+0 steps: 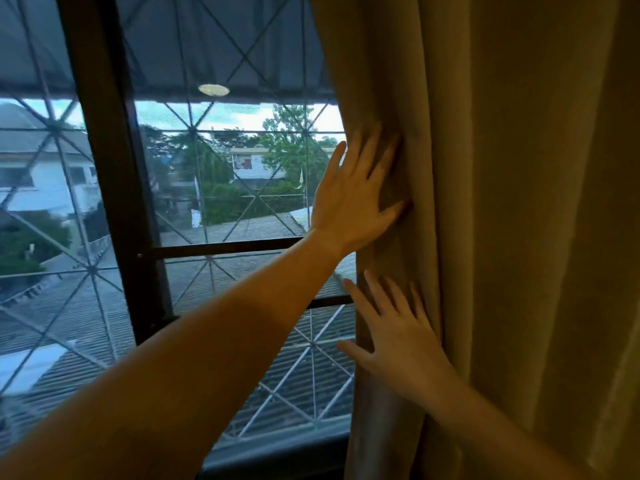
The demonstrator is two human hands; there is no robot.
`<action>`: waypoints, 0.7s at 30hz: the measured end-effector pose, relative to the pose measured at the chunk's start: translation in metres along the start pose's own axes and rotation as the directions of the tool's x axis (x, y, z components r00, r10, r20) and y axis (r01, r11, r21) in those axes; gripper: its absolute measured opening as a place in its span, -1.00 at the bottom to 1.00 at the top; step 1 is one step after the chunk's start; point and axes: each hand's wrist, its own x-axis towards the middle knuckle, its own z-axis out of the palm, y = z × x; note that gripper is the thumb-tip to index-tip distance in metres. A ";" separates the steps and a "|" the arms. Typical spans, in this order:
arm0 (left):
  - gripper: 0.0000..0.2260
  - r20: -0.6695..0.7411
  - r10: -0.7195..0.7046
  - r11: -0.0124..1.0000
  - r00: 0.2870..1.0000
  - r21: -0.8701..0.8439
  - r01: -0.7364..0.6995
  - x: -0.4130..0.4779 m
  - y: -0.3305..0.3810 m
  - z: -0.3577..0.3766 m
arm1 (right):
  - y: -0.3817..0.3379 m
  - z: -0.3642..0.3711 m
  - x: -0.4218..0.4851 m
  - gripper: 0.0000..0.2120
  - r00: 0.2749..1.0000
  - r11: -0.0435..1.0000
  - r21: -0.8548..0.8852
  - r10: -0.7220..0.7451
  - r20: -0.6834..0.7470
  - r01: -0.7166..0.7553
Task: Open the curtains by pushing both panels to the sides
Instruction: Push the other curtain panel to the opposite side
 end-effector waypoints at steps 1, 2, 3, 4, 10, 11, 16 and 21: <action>-0.16 0.010 -0.005 1.000 1.000 0.001 0.005 0.003 0.008 0.003 | 0.010 -0.003 -0.004 -0.11 1.000 1.000 -0.001 0.006 0.003 -0.006; -0.16 0.018 -0.008 1.000 1.000 0.003 0.008 0.005 0.015 0.007 | 0.019 -0.004 -0.007 -0.11 1.000 1.000 -0.001 0.010 0.007 -0.010; -0.16 0.023 -0.008 1.000 1.000 0.004 0.008 0.008 0.021 0.011 | 0.028 -0.005 -0.010 -0.11 1.000 1.000 0.000 0.014 0.011 -0.014; -0.17 0.025 -0.008 1.000 1.000 0.006 0.008 0.010 0.027 0.015 | 0.036 -0.007 -0.013 -0.11 1.000 1.000 0.000 0.019 0.015 -0.019; -0.12 0.029 0.016 0.999 0.999 -0.052 -0.015 0.029 0.061 0.037 | 0.077 -0.014 -0.019 -0.11 0.997 0.997 -0.006 0.073 0.009 -0.072; -0.10 0.023 0.020 0.998 1.000 -0.065 -0.018 0.032 0.065 0.039 | 0.081 -0.014 -0.019 -0.11 0.997 0.997 -0.008 0.083 0.009 -0.083; 0.00 0.001 0.052 0.990 0.999 -0.129 -0.052 0.050 0.088 0.067 | 0.115 -0.011 -0.020 -0.10 0.988 0.987 -0.062 0.150 -0.020 -0.151; 0.09 0.038 0.128 0.982 0.991 -0.148 -0.121 0.076 0.113 0.100 | 0.155 -0.011 -0.019 -0.11 0.974 0.968 -0.109 0.225 -0.015 -0.226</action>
